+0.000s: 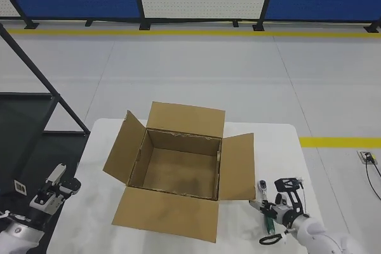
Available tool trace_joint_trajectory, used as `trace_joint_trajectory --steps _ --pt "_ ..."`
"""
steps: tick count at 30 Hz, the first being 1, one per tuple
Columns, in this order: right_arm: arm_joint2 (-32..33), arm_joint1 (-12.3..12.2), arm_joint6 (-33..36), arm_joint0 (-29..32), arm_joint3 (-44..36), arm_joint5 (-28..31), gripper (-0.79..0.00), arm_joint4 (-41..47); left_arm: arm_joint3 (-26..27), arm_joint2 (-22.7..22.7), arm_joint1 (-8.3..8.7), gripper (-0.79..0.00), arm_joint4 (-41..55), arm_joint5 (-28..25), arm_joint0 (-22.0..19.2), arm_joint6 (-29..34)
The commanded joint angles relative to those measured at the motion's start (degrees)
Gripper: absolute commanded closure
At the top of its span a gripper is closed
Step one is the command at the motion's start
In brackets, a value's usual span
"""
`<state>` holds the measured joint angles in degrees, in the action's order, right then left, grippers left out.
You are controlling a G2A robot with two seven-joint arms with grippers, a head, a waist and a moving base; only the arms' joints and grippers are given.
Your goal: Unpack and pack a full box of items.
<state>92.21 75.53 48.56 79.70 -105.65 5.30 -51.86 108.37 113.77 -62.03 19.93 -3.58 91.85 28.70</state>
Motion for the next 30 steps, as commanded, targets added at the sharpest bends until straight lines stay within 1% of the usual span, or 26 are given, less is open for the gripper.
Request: trace_joint_trajectory --steps 1,3,5,6,12,15,19,23,27,30 --pt "-1.60 0.39 -2.27 -3.12 3.47 -2.55 -0.785 4.38 0.19 0.18 -0.02 -0.785 0.31 -0.20 0.10 -0.01" --pt "-2.79 0.74 -4.22 -5.76 6.95 -2.67 -0.785 9.94 0.29 0.35 -0.04 -0.785 0.48 -0.19 0.24 -0.07" --pt "-3.95 0.81 -2.67 -8.41 9.94 -1.07 -0.785 13.69 0.40 0.49 -0.07 -0.785 0.52 -0.12 0.35 -0.37" --pt "-4.30 0.69 -1.12 -9.32 10.80 -1.14 -0.785 12.86 0.55 0.55 -0.08 -0.785 0.55 -0.05 0.44 -0.45" --pt "-4.30 0.69 -1.12 -9.32 10.80 -1.14 -0.785 12.86 0.24 1.20 -0.23 -0.785 1.53 0.27 1.08 -1.60" --pt "-5.34 0.83 -2.71 -9.56 12.52 -1.18 -0.785 15.03 0.09 0.82 -0.29 -0.785 1.69 0.36 0.97 -1.77" --pt "-9.08 1.36 -5.16 -13.40 17.22 -1.39 -0.785 17.68 0.80 0.26 -0.28 -0.785 0.74 0.39 0.71 -1.47" --pt "-12.06 1.81 -7.76 -16.86 21.24 -2.02 -0.785 18.51 1.18 0.75 -0.24 -0.785 0.55 0.52 0.54 -1.32" --pt "-13.87 2.12 -9.46 -19.41 24.66 -2.32 -0.785 19.91 0.99 1.39 -0.27 -0.785 0.85 0.35 0.83 -1.44" --pt "-14.73 2.27 -9.76 -20.98 27.00 -1.15 -0.785 21.77 0.76 1.75 -0.32 -0.785 1.15 0.15 1.27 -1.48"
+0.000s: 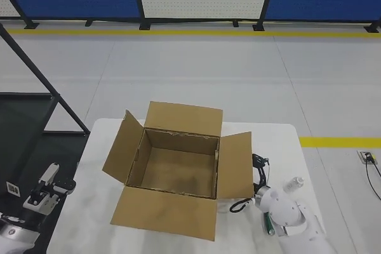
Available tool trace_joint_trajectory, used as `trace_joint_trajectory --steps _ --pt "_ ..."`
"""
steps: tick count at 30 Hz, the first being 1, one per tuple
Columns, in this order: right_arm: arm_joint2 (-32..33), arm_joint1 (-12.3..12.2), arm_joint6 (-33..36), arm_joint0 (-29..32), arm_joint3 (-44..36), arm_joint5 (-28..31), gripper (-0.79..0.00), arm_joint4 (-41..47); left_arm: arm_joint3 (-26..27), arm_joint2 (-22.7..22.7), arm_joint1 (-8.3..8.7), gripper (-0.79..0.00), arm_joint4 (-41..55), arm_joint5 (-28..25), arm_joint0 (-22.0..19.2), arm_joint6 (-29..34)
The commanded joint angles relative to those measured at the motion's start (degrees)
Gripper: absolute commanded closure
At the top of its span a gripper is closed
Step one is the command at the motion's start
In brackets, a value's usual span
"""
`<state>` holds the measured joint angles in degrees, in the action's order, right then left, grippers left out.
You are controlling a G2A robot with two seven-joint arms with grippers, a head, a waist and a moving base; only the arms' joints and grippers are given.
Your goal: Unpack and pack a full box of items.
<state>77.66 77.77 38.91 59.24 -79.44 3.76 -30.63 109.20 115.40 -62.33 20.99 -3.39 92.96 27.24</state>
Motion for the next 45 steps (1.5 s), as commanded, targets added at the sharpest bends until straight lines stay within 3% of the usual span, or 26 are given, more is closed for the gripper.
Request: trace_joint_trajectory --steps 1,9,20,27,39,45 --pt "-0.48 0.07 -0.35 -1.03 1.52 0.54 -0.785 0.80 -0.09 0.24 -0.03 -0.785 0.15 -0.14 0.30 0.03" --pt "-0.35 -0.12 -3.86 -1.66 1.50 -0.39 -0.785 0.59 0.00 1.10 -0.15 -0.785 0.54 -0.49 1.22 -0.05" --pt "12.50 -3.97 3.96 16.46 -26.99 -5.03 -0.785 -18.76 0.33 -0.26 -0.17 -0.785 -0.33 -0.29 0.73 1.09" --pt "16.30 -5.31 14.40 24.42 -37.21 -6.21 -0.785 -29.17 0.44 -1.24 -0.11 -0.785 -1.06 0.13 -0.33 1.65" --pt "15.24 -5.50 15.11 24.74 -36.87 -5.27 -0.785 -32.57 0.61 -2.09 -0.12 -0.785 -2.05 0.33 -0.81 1.34" --pt "8.30 -5.56 24.73 17.69 -32.38 -6.39 -0.785 -40.33 0.06 -2.00 -0.21 -0.785 -0.81 0.36 -0.88 0.90"
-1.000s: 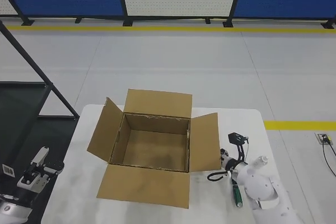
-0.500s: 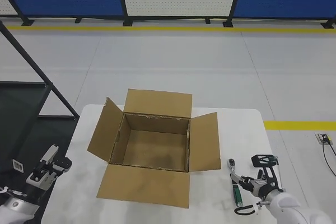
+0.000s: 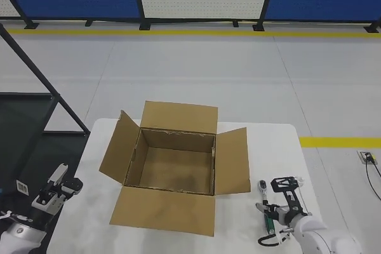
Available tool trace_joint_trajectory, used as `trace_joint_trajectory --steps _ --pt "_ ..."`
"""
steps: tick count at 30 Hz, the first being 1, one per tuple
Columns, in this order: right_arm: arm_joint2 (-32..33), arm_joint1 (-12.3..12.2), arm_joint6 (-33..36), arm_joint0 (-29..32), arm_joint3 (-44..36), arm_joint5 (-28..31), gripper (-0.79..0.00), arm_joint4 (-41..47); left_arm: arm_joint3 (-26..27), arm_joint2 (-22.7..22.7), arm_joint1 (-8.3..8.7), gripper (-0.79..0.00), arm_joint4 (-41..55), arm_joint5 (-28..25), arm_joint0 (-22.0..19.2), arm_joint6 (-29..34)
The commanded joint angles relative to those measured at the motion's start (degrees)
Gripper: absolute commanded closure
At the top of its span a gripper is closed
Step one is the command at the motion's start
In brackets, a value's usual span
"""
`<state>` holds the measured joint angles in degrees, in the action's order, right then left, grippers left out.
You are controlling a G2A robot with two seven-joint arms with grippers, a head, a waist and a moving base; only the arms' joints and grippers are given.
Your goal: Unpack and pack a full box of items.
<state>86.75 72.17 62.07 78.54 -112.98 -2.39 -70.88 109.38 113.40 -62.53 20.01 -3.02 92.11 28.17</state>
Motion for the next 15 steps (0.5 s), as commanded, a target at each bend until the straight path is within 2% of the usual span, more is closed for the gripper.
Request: trace_joint_trajectory --steps 1,3,5,6,8,9,10,15 --pt "-1.57 0.09 2.75 -2.82 2.36 -0.27 -0.785 -0.04 -0.25 0.01 -0.02 -0.785 0.28 -0.10 -0.03 -0.01" --pt "-2.59 0.15 4.10 -5.10 4.76 -0.90 -0.785 -0.62 -0.52 0.02 -0.04 -0.785 0.45 -0.15 -0.05 -0.05" --pt "-3.25 0.22 4.87 -6.92 7.00 -1.71 -0.680 -1.03 -0.70 0.11 -0.04 -0.785 0.54 -0.23 -0.09 -0.04" --pt "-3.38 0.24 5.14 -7.63 8.00 -1.96 -0.597 -0.94 -0.76 0.18 -0.04 -0.785 0.68 -0.27 -0.14 -0.01" --pt "-3.31 0.26 5.35 -8.73 9.58 -2.39 -0.502 -0.54 -0.86 0.37 -0.03 -0.785 0.89 -0.22 -0.22 0.07" --pt "-3.26 0.24 5.49 -9.08 10.30 -2.30 -0.413 -0.27 -0.86 0.40 -0.03 -0.785 1.01 -0.22 -0.27 0.18" --pt "-3.12 0.23 5.63 -9.44 11.04 -2.36 -0.372 -0.05 -0.88 0.45 -0.02 -0.785 1.04 -0.19 -0.32 0.25" --pt "-2.61 0.14 5.64 -10.90 14.23 -1.50 -0.354 1.93 -0.79 0.48 0.02 -0.785 0.70 -0.04 -0.54 0.51"
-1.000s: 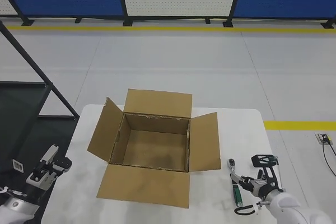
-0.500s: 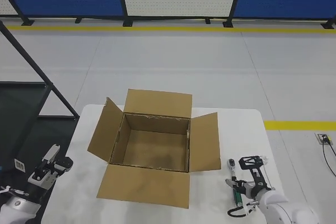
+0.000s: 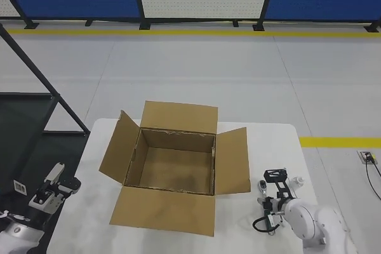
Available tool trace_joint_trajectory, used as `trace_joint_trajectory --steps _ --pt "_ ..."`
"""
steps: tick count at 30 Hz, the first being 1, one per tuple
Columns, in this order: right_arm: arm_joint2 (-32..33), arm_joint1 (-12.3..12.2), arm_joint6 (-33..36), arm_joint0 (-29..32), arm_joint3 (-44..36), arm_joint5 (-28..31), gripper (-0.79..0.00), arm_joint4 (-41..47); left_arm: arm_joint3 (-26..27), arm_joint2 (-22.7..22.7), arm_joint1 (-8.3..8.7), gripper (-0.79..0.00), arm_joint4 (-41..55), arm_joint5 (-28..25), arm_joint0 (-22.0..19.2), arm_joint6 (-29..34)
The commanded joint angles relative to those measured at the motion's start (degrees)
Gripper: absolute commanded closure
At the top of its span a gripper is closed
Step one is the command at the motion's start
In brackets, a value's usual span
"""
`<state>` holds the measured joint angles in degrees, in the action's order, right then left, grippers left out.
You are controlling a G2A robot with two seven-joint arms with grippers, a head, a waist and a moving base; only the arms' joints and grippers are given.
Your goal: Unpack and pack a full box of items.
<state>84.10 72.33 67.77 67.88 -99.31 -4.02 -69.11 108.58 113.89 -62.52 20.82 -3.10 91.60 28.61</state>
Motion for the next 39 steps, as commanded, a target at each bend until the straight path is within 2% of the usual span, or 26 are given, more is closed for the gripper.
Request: trace_joint_trajectory --steps 1,13,22,30,31,35,39 --pt "0.03 -0.04 -0.08 -0.45 1.07 0.21 -0.354 0.38 0.00 -0.01 0.01 -0.785 -0.11 0.07 -0.06 0.08" --pt "-1.63 -0.12 0.54 -3.22 5.06 0.61 -0.354 1.16 -0.20 0.47 0.00 -0.785 -0.26 0.15 0.22 -0.22" --pt "-3.03 -0.17 1.66 -5.07 7.15 0.28 -0.234 0.64 -0.15 0.63 -0.06 -0.785 0.02 0.17 0.42 -0.54" --pt "-4.03 -0.22 2.54 -5.89 8.30 0.00 -0.197 0.45 -0.19 0.79 -0.10 -0.785 0.10 -0.01 0.56 -0.63" --pt "-4.14 -0.23 2.59 -6.01 8.47 -0.02 -0.185 0.38 -0.21 0.82 -0.10 -0.785 0.11 -0.06 0.59 -0.61" --pt "-4.37 -0.26 2.84 -6.46 9.04 -0.25 0.000 0.46 -0.31 0.97 -0.13 -0.785 0.40 -0.19 0.68 -0.62" --pt "-3.11 -0.41 1.98 -6.16 7.86 -0.53 0.000 1.89 -0.40 1.02 -0.16 -0.785 0.59 -0.34 0.73 -0.58"
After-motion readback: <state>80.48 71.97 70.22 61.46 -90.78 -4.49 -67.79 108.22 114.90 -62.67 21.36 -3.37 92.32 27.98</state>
